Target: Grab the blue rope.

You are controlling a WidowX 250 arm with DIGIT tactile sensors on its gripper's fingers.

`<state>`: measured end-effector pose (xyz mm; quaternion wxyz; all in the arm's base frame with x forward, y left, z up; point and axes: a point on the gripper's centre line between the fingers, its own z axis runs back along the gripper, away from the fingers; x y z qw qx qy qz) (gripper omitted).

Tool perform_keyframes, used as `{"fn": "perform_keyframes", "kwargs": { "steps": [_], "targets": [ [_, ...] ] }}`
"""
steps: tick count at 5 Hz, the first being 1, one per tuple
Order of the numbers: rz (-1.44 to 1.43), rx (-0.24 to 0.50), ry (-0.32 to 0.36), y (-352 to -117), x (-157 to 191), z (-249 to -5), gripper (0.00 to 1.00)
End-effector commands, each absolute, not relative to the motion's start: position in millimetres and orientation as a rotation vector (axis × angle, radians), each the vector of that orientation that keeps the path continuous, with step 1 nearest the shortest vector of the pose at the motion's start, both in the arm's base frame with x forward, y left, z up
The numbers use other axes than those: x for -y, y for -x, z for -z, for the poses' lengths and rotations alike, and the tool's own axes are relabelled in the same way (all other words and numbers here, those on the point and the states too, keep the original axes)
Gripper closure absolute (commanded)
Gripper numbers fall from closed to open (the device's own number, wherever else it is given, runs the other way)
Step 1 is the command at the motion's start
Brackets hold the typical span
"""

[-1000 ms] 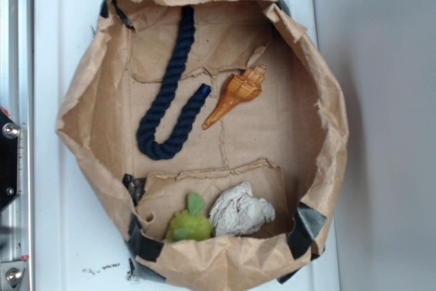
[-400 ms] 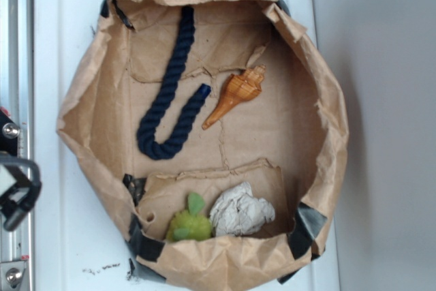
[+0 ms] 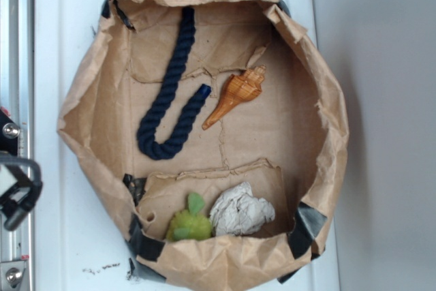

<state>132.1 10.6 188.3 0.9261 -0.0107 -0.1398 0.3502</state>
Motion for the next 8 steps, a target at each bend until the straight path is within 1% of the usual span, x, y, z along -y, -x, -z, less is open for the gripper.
{"fn": "perform_keyframes", "kwargs": {
  "steps": [1, 2, 3, 4, 6, 7, 8],
  "targets": [
    [-0.889, 0.349, 0.149, -214, -41, -208, 0.00],
    [-0.898, 0.411, 0.148, -260, -55, -201, 0.00],
    [-0.874, 0.457, 0.154, -273, -59, -187, 0.00],
    [-0.884, 0.478, 0.093, -298, -56, -163, 0.00],
    [-0.925, 0.462, -0.007, -306, -74, -123, 0.00],
    [-0.942, 0.454, -0.011, -267, -77, -116, 0.00],
    [-0.961, 0.442, -0.019, -286, -84, -110, 0.00]
  ]
}}
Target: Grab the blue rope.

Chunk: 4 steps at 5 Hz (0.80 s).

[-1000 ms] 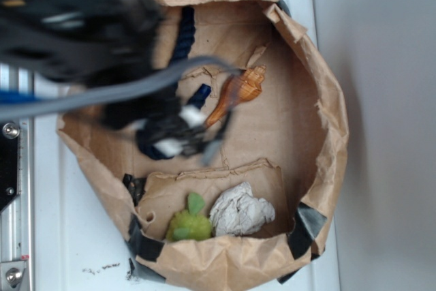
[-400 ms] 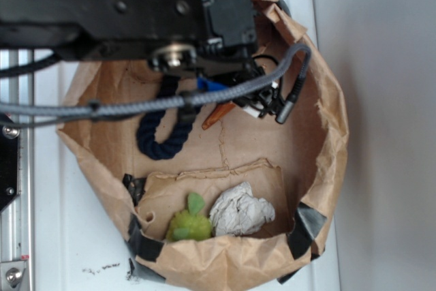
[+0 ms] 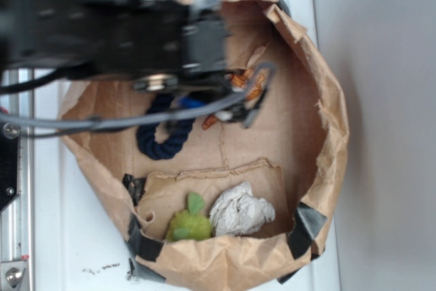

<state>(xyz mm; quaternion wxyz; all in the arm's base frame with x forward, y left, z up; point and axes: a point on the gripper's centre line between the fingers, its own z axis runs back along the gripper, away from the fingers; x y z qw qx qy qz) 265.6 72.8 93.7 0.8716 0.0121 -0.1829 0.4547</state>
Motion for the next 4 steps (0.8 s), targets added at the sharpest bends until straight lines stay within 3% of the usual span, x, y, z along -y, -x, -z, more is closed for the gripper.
{"fn": "perform_keyframes", "kwargs": {
  "steps": [1, 4],
  "targets": [
    [-1.031, 0.460, -0.011, -286, -91, -110, 0.00],
    [-1.088, 0.428, -0.021, -275, -97, -93, 0.00]
  ]
}}
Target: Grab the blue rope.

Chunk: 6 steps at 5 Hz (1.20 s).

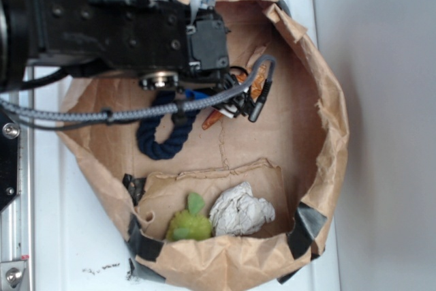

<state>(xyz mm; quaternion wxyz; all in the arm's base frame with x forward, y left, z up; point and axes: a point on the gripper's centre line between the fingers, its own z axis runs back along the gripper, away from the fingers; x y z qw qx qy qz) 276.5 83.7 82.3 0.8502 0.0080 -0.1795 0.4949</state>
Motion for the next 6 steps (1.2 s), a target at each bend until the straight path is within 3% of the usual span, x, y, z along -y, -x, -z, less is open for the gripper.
{"fn": "perform_keyframes", "kwargs": {
  "steps": [1, 5, 6],
  "targets": [
    [-1.089, 0.418, -0.026, -276, -97, -82, 0.00],
    [-1.125, 0.456, -0.058, -276, -95, -80, 0.00],
    [-1.114, 0.457, -0.023, -264, -89, -102, 0.00]
  ]
}}
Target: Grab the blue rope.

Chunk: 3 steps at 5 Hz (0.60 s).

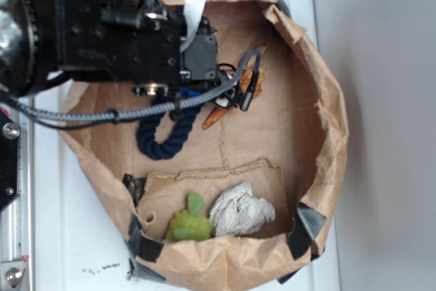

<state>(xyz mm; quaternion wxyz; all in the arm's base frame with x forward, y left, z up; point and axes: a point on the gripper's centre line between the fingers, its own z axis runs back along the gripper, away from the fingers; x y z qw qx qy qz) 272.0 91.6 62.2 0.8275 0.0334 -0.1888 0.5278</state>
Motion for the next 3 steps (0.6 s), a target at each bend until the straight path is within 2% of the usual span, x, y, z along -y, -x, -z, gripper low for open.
{"fn": "perform_keyframes", "kwargs": {
  "steps": [1, 2, 3],
  "targets": [
    [-1.178, 0.457, 0.041, -258, -89, -129, 0.00],
    [-1.224, 0.574, 0.121, -301, -114, -106, 0.00],
    [-1.258, 0.546, 0.053, -291, -123, -94, 0.00]
  ]
}}
